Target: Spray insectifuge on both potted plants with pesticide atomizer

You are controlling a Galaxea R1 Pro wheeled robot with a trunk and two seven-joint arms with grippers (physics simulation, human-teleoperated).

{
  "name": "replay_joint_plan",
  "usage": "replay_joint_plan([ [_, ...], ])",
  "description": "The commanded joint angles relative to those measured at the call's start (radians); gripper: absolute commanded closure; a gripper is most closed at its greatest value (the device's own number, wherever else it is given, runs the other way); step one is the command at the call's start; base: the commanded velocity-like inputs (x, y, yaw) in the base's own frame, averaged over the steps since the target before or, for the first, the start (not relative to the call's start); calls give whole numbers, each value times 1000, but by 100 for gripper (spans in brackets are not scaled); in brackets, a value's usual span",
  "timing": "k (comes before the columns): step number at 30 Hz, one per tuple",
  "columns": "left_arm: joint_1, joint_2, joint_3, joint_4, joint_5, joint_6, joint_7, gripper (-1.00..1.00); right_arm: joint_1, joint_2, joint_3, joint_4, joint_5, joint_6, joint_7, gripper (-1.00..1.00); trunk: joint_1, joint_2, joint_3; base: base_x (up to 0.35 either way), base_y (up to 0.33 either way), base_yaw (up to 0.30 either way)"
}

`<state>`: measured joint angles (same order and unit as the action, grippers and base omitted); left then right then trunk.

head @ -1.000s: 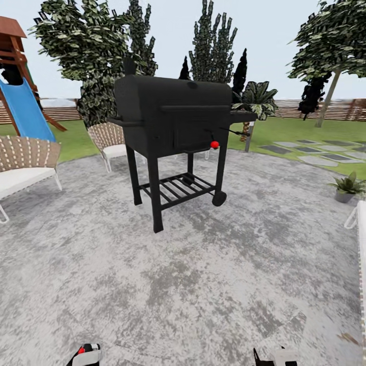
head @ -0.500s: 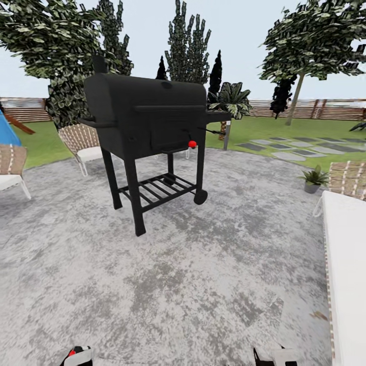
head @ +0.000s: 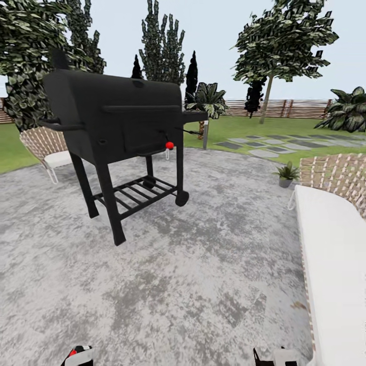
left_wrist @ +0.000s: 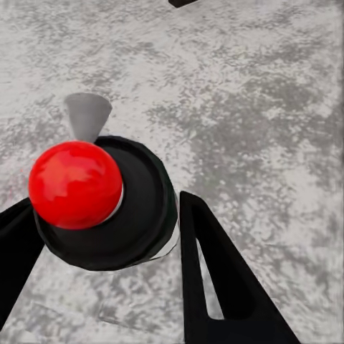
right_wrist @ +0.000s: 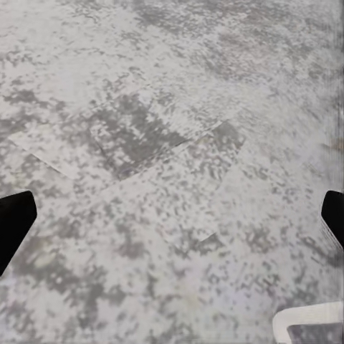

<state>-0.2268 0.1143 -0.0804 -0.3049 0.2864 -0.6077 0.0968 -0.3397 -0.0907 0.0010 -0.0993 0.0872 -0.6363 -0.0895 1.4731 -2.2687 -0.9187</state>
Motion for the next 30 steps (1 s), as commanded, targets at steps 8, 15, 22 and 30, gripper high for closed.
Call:
replay_joint_plan([
  [8, 0, 1, -9, 1, 4, -3, 9, 100, -1, 1, 1, 1, 10, -1, -8, -100, 0, 0, -1, 330, 55, -266],
  [15, 0, 1, -9, 0, 3, -3, 9, 100, -1, 2, 1, 2, 12, -1, -7, -100, 0, 0, -1, 305, 198, -266],
  [22, 0, 1, -9, 0, 2, -2, 9, 100, -1, 2, 1, 2, 12, -1, -7, -100, 0, 0, -1, 311, 161, -266],
  [30, 0, 1, -9, 0, 2, -3, 9, 100, -1, 2, 1, 2, 11, -1, -7, -100, 0, 0, -1, 335, 24, -266],
])
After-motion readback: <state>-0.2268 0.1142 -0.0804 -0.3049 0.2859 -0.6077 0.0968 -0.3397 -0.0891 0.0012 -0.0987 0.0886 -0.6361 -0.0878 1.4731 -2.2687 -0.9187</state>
